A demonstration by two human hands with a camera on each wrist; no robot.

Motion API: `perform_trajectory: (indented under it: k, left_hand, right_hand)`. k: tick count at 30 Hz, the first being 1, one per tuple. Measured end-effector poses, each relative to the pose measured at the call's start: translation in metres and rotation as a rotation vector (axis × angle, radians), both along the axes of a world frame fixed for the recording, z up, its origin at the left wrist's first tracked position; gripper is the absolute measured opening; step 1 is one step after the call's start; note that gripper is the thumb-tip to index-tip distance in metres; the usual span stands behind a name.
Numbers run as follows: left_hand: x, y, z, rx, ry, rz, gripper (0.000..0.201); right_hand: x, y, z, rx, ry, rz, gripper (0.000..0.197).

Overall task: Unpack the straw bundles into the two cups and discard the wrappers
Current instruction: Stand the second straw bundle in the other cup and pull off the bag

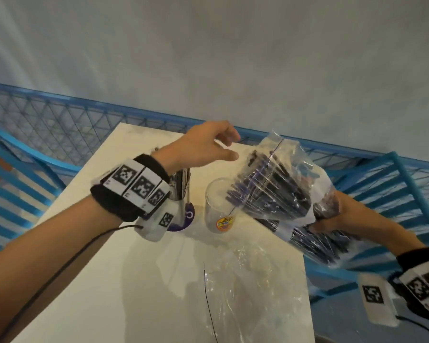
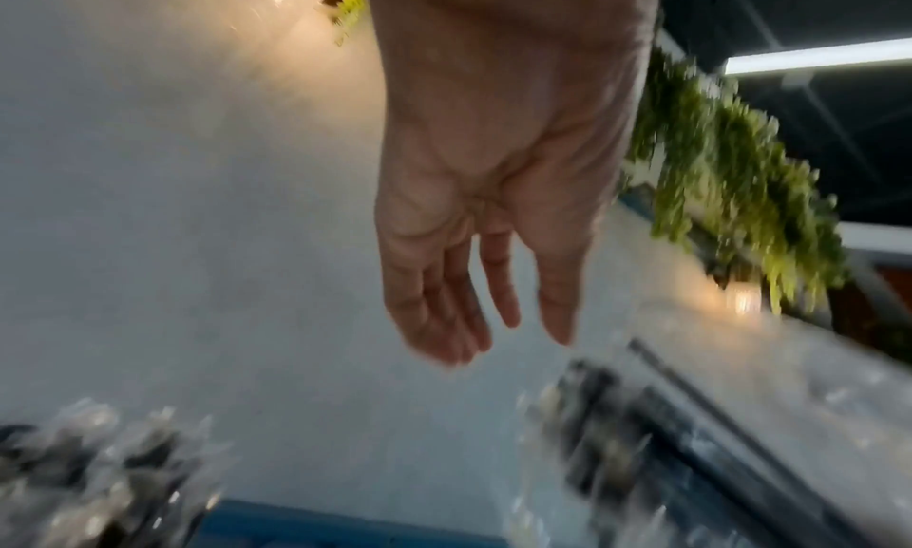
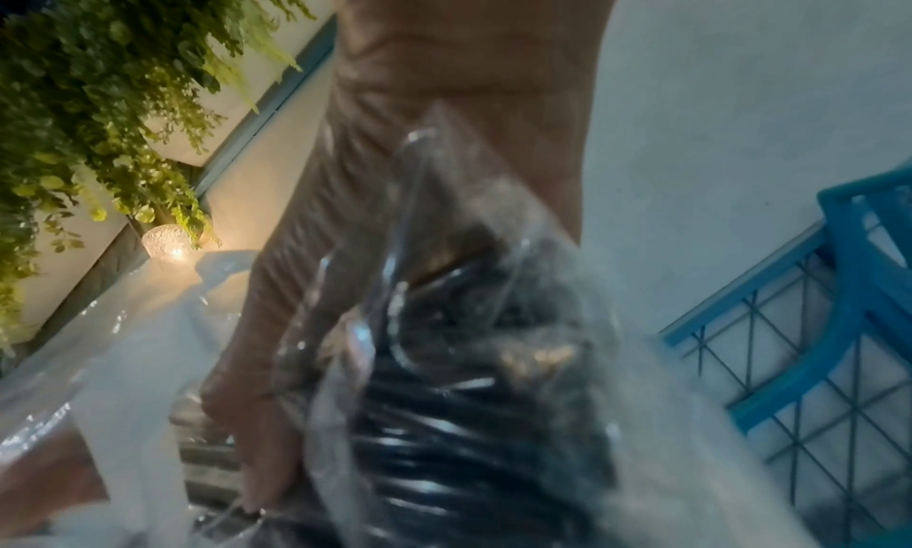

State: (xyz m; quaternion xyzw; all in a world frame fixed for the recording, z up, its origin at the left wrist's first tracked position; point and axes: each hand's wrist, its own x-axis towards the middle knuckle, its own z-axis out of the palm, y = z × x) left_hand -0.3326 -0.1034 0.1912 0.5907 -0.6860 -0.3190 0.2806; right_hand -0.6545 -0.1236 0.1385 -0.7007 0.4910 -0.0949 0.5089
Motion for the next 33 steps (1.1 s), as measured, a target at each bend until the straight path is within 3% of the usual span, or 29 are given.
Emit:
perform_trajectory:
  k: [2, 4, 8, 10, 13, 15, 17, 19, 21, 27, 30, 33]
  left_hand:
    - [-0.005, -0.003, -0.015, 0.190, -0.005, -0.062, 0.040]
    - [-0.011, -0.003, -0.028, 0.280, 0.139, -0.047, 0.032]
    - [-0.013, -0.002, -0.041, 0.183, 0.330, 0.167, 0.017]
    - [-0.014, 0.000, -0.042, 0.187, 0.408, 0.178, 0.012]
    - [-0.017, 0.010, -0.033, 0.291, 0.580, 0.084, 0.039]
    - [-0.019, 0.019, -0.035, 0.392, 0.677, -0.015, 0.057]
    - [-0.025, 0.029, -0.046, 0.452, 0.740, -0.109, 0.056]
    - [-0.034, 0.037, -0.059, 0.461, 0.755, -0.145, 0.049]
    - [-0.045, 0.040, -0.065, 0.471, 0.761, -0.133, 0.045]
    - [-0.072, 0.048, -0.084, 0.533, 0.649, -0.219, 0.045]
    - [-0.086, 0.054, -0.095, 0.606, 0.725, -0.145, 0.043]
    - [-0.097, 0.057, -0.104, 0.733, 0.817, -0.058, 0.039]
  right_hand:
    - [-0.005, 0.005, 0.000, -0.003, -0.031, -0.036, 0.054]
    - [-0.010, 0.009, 0.001, 0.010, -0.057, -0.074, 0.051]
    - [-0.022, 0.013, -0.004, 0.036, -0.118, -0.111, 0.051]
    - [-0.024, 0.013, -0.005, 0.044, -0.157, -0.149, 0.048]
    - [-0.023, 0.013, -0.008, 0.035, -0.206, -0.165, 0.050]
    - [-0.020, 0.011, -0.014, 0.029, -0.244, -0.174, 0.074]
    - [-0.015, 0.008, -0.021, 0.021, -0.277, -0.203, 0.068]
    - [-0.005, 0.008, -0.027, 0.007, -0.285, -0.212, 0.040]
    - [0.007, 0.010, -0.029, -0.001, -0.286, -0.207, 0.029]
    - [0.030, 0.010, -0.035, 0.026, -0.285, -0.103, 0.049]
    - [0.037, 0.013, -0.024, 0.108, -0.234, 0.002, 0.054]
    - [0.041, 0.007, -0.016, 0.072, -0.098, 0.084, 0.048]
